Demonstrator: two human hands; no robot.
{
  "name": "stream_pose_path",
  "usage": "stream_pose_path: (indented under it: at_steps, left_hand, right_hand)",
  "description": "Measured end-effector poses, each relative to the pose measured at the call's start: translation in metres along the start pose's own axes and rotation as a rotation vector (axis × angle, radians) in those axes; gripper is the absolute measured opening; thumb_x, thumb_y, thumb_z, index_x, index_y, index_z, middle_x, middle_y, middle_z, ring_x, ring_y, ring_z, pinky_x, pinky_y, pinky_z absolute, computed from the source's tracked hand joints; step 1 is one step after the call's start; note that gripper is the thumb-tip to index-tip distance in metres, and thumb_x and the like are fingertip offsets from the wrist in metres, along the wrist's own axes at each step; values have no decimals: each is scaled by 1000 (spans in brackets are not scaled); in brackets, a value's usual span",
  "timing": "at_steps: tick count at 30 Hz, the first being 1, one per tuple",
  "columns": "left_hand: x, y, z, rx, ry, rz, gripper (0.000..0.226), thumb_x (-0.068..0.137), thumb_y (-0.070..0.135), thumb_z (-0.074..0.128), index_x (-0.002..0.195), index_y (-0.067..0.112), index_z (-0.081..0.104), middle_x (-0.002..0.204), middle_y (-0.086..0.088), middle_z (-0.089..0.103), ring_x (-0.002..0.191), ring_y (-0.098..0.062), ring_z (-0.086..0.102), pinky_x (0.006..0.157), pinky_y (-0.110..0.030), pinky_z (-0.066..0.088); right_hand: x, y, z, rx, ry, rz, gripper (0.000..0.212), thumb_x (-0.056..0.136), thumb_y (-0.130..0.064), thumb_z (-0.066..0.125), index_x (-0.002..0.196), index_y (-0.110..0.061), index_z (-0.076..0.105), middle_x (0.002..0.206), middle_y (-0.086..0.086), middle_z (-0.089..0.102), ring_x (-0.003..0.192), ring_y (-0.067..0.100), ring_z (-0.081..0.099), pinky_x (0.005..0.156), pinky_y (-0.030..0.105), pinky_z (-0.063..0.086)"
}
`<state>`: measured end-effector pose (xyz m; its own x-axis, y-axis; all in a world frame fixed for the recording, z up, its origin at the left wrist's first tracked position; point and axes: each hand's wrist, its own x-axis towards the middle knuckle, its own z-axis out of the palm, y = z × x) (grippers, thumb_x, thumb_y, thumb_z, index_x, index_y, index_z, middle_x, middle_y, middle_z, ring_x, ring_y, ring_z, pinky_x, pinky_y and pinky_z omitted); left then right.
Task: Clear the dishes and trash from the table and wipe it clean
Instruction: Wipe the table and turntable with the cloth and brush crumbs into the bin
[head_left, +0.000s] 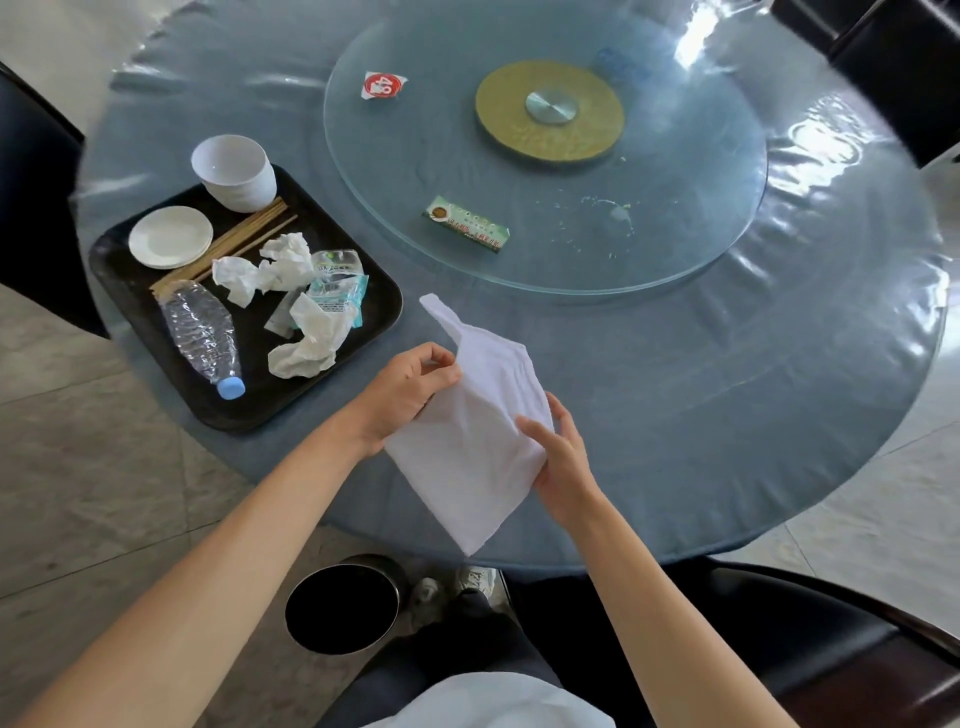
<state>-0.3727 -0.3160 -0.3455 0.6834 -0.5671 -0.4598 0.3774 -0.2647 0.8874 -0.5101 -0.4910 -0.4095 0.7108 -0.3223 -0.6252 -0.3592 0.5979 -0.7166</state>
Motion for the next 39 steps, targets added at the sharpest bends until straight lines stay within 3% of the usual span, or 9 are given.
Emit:
stream_pose_path:
  at_steps: [4, 9, 12, 17, 21, 25, 30, 35, 39]
  left_hand:
    - [-7, 5, -13, -58, 101, 33, 5, 99, 20, 63, 95, 17, 62, 85, 2, 66, 77, -15, 61, 71, -32, 50]
    - [-15, 8, -14, 41, 317, 173, 3, 96, 18, 68, 95, 17, 65, 91, -6, 72, 82, -15, 66, 73, -35, 58]
    - [-19, 9, -20, 110, 394, 185, 5, 93, 18, 72, 90, 20, 68, 94, -9, 74, 85, -18, 66, 81, -46, 59]
    - [-29, 11, -29, 206, 369, 192, 17, 93, 21, 73, 104, 11, 65, 98, -8, 76, 98, -27, 71, 87, -52, 60]
    - [-33, 24, -35, 367, 214, 240, 49, 81, 15, 84, 123, 18, 57, 102, -2, 74, 98, -14, 70, 88, -29, 57]
    - [-26, 39, -30, 727, 129, 362, 45, 78, 5, 83, 119, 18, 71, 103, 0, 67, 90, -18, 64, 90, -35, 57]
    - [-12, 57, -31, 584, 186, 355, 16, 81, 23, 85, 90, 33, 77, 113, -4, 58, 102, -17, 61, 87, -34, 52]
    - [-14, 76, -27, 293, -63, 333, 15, 97, 35, 67, 101, 22, 62, 107, -5, 72, 89, -16, 63, 88, -31, 47]
    - [-9, 73, -10, 141, -90, 190, 17, 101, 41, 56, 116, 35, 53, 97, 4, 72, 98, -19, 68, 97, -46, 50]
  right_hand:
    - [-19, -26, 4, 10, -6, -199, 75, 83, -3, 80, 141, -44, 54, 118, 10, 74, 93, 25, 72, 76, 36, 58]
    - [-33, -54, 24, -311, 170, -430, 25, 82, -14, 82, 98, -33, 79, 91, 0, 76, 81, 14, 66, 70, 27, 54]
    - [-37, -57, 29, -390, 220, -356, 19, 84, -15, 83, 97, -26, 77, 81, -3, 77, 77, 15, 68, 66, 22, 55]
    - [-45, -63, 22, -497, 116, -335, 47, 81, -18, 88, 124, -22, 70, 104, 0, 78, 91, 14, 73, 82, 27, 58]
    - [-46, -78, 20, -943, 102, -339, 84, 72, -26, 95, 146, -24, 55, 133, -1, 63, 122, 19, 60, 105, 31, 47]
    - [-45, -95, 24, -1304, 178, -470, 47, 79, -27, 86, 123, -24, 71, 110, 4, 58, 112, 28, 58, 83, 25, 35]
    - [-39, -120, 11, -1087, 113, -556, 22, 77, -23, 89, 79, -32, 69, 109, 0, 57, 112, 17, 50, 91, 28, 39]
    - [-53, -143, 3, -550, -187, -452, 10, 97, -18, 72, 101, -12, 65, 90, -3, 67, 86, 13, 63, 79, 32, 48]
    - [-44, -136, 7, -520, -44, -453, 9, 104, -28, 63, 110, -22, 64, 85, -11, 69, 77, 8, 65, 65, 24, 52]
